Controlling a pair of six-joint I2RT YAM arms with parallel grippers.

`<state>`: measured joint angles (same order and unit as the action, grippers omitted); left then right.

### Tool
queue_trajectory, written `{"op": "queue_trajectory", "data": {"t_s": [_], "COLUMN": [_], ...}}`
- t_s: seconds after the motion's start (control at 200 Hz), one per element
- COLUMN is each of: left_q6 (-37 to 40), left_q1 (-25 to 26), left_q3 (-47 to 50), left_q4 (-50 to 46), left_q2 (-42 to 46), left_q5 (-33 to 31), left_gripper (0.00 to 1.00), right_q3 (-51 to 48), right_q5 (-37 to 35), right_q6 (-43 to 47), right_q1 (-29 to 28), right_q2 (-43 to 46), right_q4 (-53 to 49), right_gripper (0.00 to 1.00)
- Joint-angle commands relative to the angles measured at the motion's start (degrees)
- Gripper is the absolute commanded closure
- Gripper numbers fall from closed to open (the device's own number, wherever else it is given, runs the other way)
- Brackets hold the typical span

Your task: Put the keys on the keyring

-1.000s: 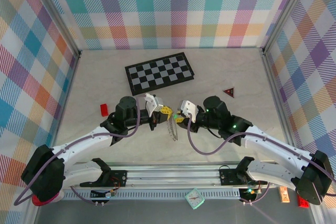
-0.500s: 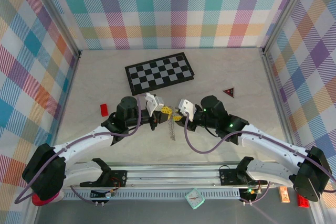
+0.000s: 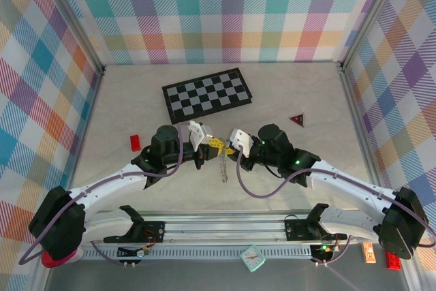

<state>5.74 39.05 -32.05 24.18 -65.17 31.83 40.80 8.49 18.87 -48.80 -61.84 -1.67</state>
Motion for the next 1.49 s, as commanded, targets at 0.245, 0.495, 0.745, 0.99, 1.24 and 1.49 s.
{"op": "queue_trajectory", "data": {"t_s": [0.245, 0.495, 0.745, 0.99, 1.24, 1.49], "left_q6": [-1.3, -0.2, 4.4, 8.3, 8.8, 8.6], "left_q1": [1.1, 1.1, 1.1, 1.1, 1.1, 1.1], "left_q3": [-1.5, -1.0, -0.9, -1.4, -0.8, -0.8], "left_q4": [5.9, 5.1, 3.8, 3.7, 6.7, 7.3], "left_q2": [-0.8, -0.4, -0.2, -0.5, -0.2, -0.4], "left_q5": [0.2, 0.1, 4.1, 10.6, 12.9, 14.0], "left_gripper": [1.00, 1.00, 1.00, 1.00, 1.00, 1.00], "right_q3": [1.7, 0.5, -1.3, -1.9, -0.3, 0.5], "right_q5": [6.5, 3.8, 13.9, 19.3, 23.3, 25.6], "right_q6": [-0.9, -0.9, -3.3, -5.3, -5.4, -6.3], "right_q1": [-1.4, -1.4, 5.9, 9.9, 9.9, 9.9], "right_q2": [-3.2, -0.4, 5.1, 6.0, 3.1, 0.5], "right_q4": [3.6, 3.0, -3.6, -2.6, -2.5, -0.3], "right_gripper": [1.00, 0.79, 0.67, 0.70, 0.72, 0.75]}}
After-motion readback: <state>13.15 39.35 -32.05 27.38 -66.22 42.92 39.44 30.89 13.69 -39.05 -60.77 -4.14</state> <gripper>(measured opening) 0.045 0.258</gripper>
